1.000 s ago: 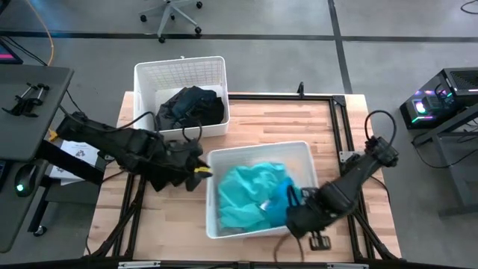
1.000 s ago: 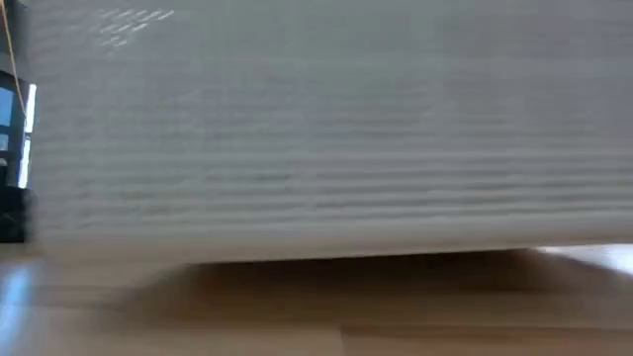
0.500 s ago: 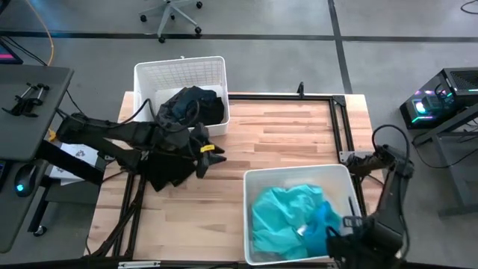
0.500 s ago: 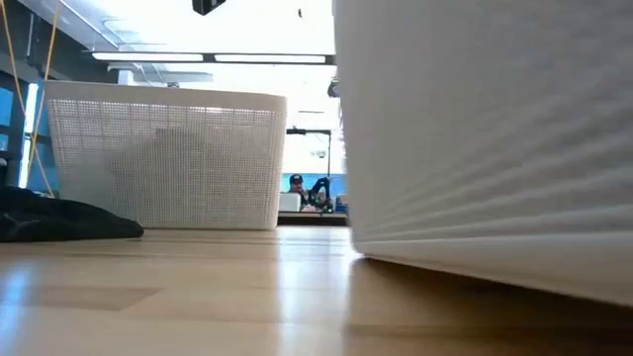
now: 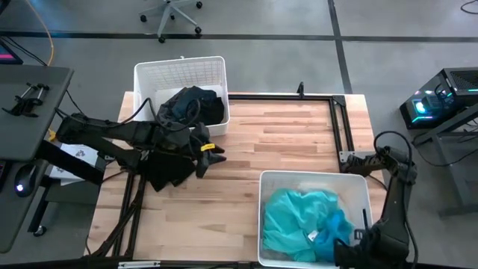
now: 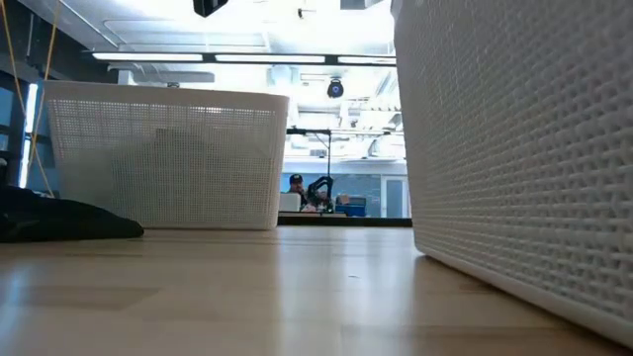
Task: Sort clothes
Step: Move the bottom white bin, then put the black short into the top white bin
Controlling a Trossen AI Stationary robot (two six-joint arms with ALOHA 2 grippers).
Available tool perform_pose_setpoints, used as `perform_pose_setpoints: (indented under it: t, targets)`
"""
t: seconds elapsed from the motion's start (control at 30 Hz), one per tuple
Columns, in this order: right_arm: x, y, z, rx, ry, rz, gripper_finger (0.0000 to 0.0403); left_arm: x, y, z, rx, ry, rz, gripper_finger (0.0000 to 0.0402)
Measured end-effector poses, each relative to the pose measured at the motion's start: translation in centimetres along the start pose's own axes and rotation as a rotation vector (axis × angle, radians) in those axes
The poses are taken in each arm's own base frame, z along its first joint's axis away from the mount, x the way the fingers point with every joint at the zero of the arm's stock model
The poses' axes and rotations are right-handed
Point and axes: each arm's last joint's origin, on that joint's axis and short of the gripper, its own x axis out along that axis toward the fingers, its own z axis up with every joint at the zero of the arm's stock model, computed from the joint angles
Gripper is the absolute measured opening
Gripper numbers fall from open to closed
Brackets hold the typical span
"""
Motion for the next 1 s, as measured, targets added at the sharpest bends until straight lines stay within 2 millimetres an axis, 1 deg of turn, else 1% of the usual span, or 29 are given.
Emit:
perform_pose_setpoints:
  t: [0.13, 0.2, 0.3, 0.4, 0.47, 0.53, 0.6, 0.67, 0.73, 0.83, 0.9, 1.0]
  targets:
    - [-3.1, -0.2, 1.0, -0.009, 0.006, 0.064, 0.0157, 0.0, -0.1, 0.0, 0.012, 0.012, -0.02, 0.0144]
    - [-5.1, -0.5, 1.4, -0.013, -0.037, 0.104, 0.0184, 0.0, -0.1, -0.1, 0.029, 0.021, -0.037, 0.0144]
    - [-8.6, -1.6, 2.1, -0.014, -0.14, 0.158, 0.0214, 0.0, -0.2, -0.1, 0.054, 0.039, -0.065, 0.0144]
    - [-11.8, -3.4, 3.1, 0.012, -0.312, 0.125, 0.0228, -0.1, -0.2, -0.6, 0.06, 0.081, -0.061, 0.0144]
    - [-13.9, -4.7, 4.0, 0.006, -0.462, 0.087, 0.023, -0.1, 0.0, -1.1, 0.002, 0.129, -0.025, 0.0144]
    - [-15.9, -5.8, 5.0, -0.037, -0.642, 0.04, 0.0231, -0.2, 0.3, -1.7, -0.069, 0.188, 0.02, 0.0144]
    - [-17.6, -7.2, 6.4, -0.067, -0.808, -0.057, 0.0231, -0.4, 0.5, -2.4, -0.134, 0.249, 0.072, 0.0144]
    - [-19.0, -8.6, 8.1, -0.093, -0.927, -0.183, 0.0231, -0.7, 0.7, -3.3, -0.206, 0.316, 0.141, 0.0144]
    - [-20.2, -10.3, 9.7, -0.106, -1.007, -0.337, 0.0231, -1.3, 0.8, -4.6, -0.275, 0.407, 0.226, 0.0144]
    - [-21.9, -12.6, 12.2, -0.056, -1.117, -0.507, 0.0231, -2.0, 1.1, -7.4, -0.368, 0.538, 0.39, 0.0144]
    - [-22.9, -13.9, 13.7, -0.02, -1.168, -0.555, 0.0231, -2.4, 1.4, -9.6, -0.425, 0.612, 0.505, 0.0144]
    - [-24.1, -15.3, 15.6, -0.022, -1.223, -0.566, 0.0231, -2.5, 1.9, -12.7, -0.489, 0.658, 0.627, 0.0147]
